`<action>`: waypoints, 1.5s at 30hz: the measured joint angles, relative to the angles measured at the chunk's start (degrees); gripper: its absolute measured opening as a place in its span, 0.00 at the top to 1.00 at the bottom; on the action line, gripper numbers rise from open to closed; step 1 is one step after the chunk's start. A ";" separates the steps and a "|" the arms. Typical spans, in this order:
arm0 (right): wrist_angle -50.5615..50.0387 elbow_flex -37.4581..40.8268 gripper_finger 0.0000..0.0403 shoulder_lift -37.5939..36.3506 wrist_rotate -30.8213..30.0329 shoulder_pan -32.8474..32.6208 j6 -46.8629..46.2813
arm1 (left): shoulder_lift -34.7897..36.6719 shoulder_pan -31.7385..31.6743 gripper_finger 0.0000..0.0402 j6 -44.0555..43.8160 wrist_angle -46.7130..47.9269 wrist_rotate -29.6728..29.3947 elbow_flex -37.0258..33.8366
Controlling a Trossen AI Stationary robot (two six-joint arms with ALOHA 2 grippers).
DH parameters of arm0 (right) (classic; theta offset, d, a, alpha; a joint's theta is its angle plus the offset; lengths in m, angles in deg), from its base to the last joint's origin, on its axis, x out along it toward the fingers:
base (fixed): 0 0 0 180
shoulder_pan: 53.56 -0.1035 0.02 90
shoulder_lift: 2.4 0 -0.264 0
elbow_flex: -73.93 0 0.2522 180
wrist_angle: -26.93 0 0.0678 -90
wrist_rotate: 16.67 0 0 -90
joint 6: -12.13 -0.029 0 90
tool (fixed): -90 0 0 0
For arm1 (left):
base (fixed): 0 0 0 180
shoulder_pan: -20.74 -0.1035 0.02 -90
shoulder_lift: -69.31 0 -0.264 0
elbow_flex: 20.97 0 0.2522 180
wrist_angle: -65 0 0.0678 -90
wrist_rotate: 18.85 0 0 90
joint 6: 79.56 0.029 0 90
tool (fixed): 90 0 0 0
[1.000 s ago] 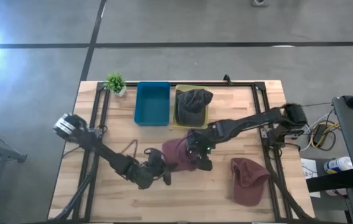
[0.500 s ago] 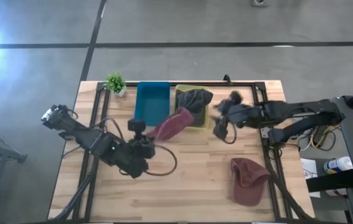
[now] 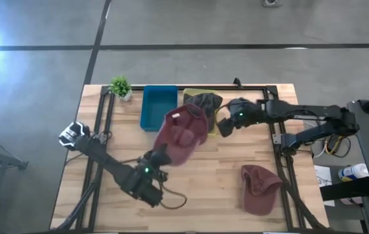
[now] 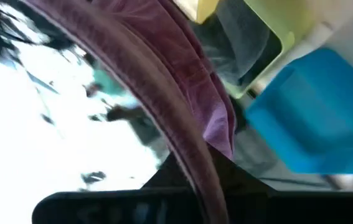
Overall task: Pick & Place hat
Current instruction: Put the left red cap into the blue bin
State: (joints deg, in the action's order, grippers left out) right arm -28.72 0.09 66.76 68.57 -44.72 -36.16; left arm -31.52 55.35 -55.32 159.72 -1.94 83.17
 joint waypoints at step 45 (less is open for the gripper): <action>33.43 -30.43 0.78 54.95 31.26 -13.99 15.51 | -2.46 9.40 0.98 -5.05 -7.94 31.36 -1.63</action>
State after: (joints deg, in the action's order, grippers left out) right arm 4.71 -30.34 121.71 99.82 -58.71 -20.64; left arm -33.98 64.75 -60.38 151.78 29.42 81.54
